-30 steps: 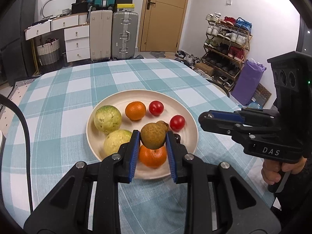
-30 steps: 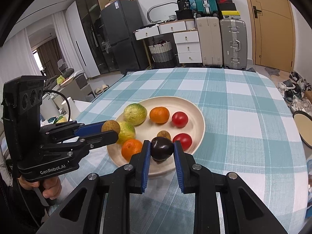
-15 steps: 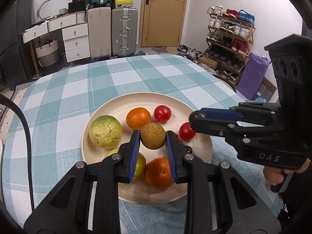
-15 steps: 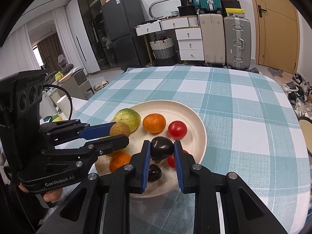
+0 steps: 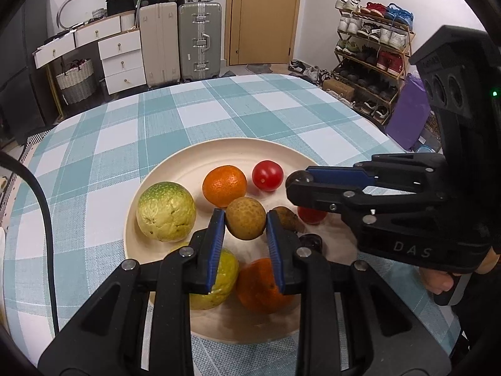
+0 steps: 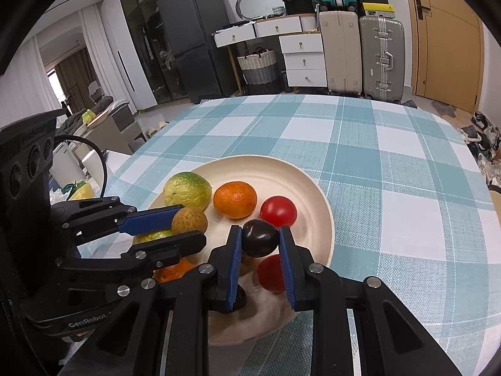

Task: Organize fruits
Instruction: 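Carry the brown fruit and dark plum over the plate and lower them, then open both tools to release the fruits onto the plate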

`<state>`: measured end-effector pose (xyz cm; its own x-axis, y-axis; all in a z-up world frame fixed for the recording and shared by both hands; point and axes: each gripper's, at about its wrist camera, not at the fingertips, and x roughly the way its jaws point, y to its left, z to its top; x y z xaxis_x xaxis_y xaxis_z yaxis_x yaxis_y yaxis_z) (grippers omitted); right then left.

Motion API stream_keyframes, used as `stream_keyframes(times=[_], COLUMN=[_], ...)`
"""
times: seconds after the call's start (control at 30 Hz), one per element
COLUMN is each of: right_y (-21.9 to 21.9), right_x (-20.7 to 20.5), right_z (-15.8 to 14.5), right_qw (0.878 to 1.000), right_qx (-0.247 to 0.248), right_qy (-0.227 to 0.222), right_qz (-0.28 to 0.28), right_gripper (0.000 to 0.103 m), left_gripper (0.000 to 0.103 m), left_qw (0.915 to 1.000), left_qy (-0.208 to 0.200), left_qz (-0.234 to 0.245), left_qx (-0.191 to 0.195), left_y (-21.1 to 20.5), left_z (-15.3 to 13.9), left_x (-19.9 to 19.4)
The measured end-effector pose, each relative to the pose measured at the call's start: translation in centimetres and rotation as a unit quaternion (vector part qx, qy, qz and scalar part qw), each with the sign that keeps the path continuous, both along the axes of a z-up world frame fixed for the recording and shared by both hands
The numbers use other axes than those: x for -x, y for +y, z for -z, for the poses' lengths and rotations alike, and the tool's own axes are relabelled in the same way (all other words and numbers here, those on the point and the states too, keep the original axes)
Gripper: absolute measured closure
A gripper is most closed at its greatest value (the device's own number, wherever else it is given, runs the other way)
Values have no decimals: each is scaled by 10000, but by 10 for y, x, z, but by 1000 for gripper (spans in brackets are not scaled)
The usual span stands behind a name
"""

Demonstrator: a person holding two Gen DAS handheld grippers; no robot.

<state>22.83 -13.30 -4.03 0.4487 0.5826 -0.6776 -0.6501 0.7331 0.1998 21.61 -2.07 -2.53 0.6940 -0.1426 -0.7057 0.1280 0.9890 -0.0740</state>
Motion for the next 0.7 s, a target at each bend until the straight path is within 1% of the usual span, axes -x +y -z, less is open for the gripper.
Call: stream_keyframes(times=[0.17,0.43,0.53,0.63,0.7], right_y=[3,5,5,5,4], right_x=[-4,-7,-7,-5,-2], right_z=[4,8,9,8,5], right_qw=[10000,9999,9998,9998,9999], right_qx=[53,147,162,177,161], right_qy=[35,59,70,71,-7], right_qz=[36,64,91,51,32], right_gripper=[79,79,78,75,68], left_gripper=[79,79,79,79,79], left_qw=[10000,9998,9999,10000,9999], left_qy=[42,-7,-2,20,32], left_qz=[80,85,83,62,42], left_qx=[-16,-155,-106,68,148], left_y=[-3,-6,-6,-2,2], left_z=[4,6,6,5,4], left_x=[-3,-3,-3,-3,-2])
